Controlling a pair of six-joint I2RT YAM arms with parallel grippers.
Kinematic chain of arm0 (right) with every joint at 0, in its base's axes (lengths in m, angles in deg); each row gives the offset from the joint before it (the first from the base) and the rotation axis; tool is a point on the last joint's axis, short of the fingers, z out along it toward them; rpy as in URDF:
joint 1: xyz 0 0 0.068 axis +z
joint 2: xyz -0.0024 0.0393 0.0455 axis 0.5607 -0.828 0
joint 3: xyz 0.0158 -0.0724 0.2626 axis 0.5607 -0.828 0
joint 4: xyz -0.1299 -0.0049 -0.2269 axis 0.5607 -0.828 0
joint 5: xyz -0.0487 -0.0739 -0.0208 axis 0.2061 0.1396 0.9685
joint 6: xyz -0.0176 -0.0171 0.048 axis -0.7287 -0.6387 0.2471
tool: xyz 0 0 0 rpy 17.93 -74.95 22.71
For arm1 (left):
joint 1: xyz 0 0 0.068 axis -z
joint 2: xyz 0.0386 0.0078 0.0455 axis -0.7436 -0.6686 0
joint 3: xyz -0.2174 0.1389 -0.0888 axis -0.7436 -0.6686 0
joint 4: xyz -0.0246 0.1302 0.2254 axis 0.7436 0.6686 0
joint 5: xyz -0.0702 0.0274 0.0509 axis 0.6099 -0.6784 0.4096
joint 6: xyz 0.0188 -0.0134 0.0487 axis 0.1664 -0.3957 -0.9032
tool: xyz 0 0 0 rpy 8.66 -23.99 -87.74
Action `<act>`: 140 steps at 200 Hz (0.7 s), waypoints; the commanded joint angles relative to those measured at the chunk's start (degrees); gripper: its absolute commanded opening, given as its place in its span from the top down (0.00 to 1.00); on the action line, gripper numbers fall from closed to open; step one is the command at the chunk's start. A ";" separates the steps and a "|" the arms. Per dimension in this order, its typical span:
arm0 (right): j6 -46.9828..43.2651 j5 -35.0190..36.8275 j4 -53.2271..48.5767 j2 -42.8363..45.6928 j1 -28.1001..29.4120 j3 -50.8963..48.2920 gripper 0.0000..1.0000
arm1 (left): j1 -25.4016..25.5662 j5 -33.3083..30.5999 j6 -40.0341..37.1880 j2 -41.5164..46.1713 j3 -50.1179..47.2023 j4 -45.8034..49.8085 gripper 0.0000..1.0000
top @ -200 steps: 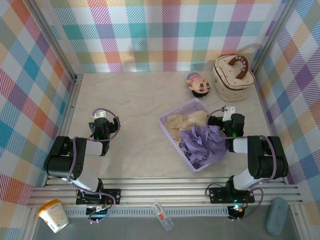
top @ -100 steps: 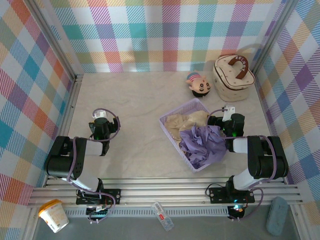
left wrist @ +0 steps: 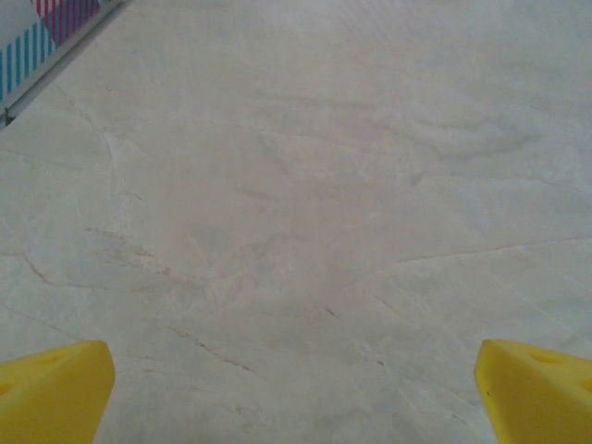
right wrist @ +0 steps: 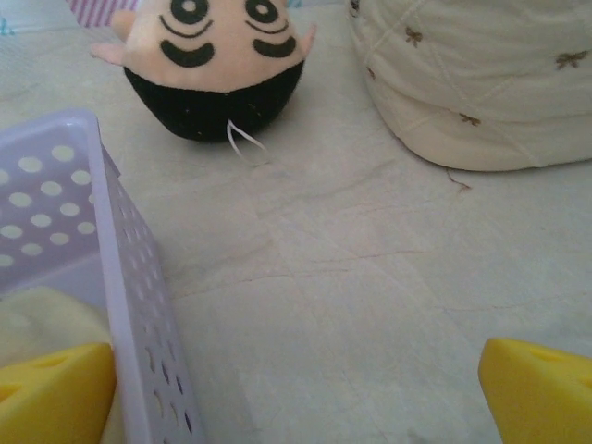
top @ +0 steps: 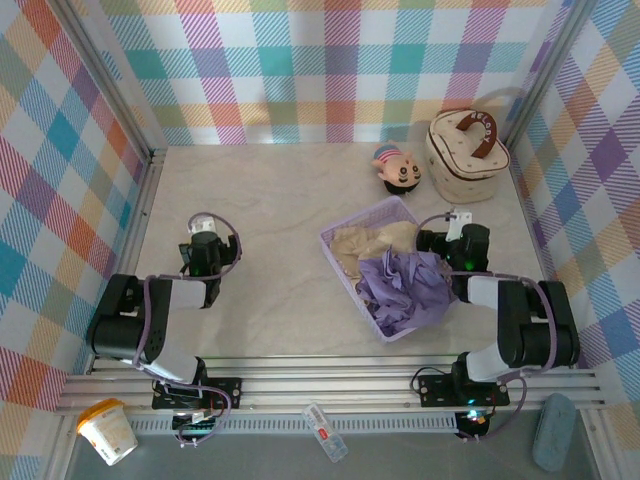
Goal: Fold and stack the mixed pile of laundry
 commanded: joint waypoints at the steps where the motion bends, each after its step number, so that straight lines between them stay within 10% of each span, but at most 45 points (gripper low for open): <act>1: 1.34 3.25 -15.65 6.11 0.18 6.44 0.01 | 1.09 -4.02 0.26 5.60 8.48 14.35 0.00; 80: 18.31 -2.41 -73.01 7.63 3.09 35.00 0.00 | 7.65 -5.02 24.83 7.90 30.71 50.19 0.00; 140: 19.79 -0.76 -86.62 6.72 20.09 37.34 0.24 | 11.35 1.24 46.71 -3.88 44.78 73.56 0.00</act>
